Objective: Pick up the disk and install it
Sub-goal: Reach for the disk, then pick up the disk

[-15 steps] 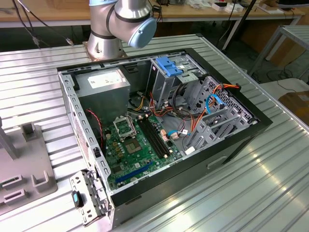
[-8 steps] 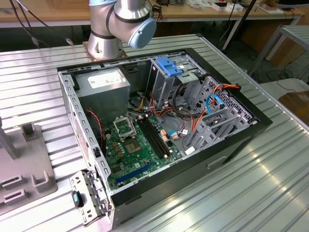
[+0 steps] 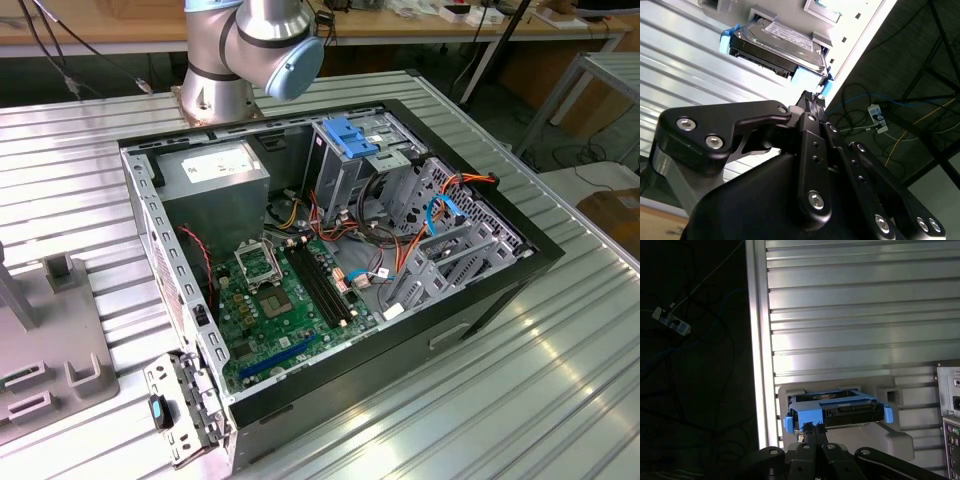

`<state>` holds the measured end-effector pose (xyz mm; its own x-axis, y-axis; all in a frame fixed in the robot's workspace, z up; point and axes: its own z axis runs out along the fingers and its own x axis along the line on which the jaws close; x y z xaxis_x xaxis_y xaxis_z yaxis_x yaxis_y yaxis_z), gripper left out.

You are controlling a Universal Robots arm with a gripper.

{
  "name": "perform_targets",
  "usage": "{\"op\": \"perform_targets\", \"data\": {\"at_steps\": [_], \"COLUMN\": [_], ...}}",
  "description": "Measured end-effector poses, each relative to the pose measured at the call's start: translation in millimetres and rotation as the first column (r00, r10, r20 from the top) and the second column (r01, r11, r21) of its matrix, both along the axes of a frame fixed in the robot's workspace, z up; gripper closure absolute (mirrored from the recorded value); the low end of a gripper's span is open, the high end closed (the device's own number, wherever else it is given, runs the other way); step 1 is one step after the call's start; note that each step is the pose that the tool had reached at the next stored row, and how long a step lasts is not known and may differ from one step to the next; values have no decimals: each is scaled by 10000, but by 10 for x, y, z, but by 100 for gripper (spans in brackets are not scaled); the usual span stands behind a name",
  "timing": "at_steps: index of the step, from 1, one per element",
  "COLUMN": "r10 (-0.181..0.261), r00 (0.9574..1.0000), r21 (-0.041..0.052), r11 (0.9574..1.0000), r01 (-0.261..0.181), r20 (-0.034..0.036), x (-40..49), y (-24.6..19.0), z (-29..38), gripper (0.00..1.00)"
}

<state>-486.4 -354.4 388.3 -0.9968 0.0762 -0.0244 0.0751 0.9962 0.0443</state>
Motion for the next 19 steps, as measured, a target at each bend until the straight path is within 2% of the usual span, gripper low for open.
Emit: {"op": "perform_targets", "data": {"at_steps": [4,5,7,19], "r10": [0,0,-1,0], "r00": [10000,10000,10000,10000], "r21": [0,1,0,0], "r11": [10000,10000,10000,10000], "r01": [0,0,1,0], "r20": [0,2,0,-1], "x": [-2,-2,-1,-1], "y": [0,0,0,0], "z": [0,-17,-117,-126], "gripper": [89,89,89,89]}}
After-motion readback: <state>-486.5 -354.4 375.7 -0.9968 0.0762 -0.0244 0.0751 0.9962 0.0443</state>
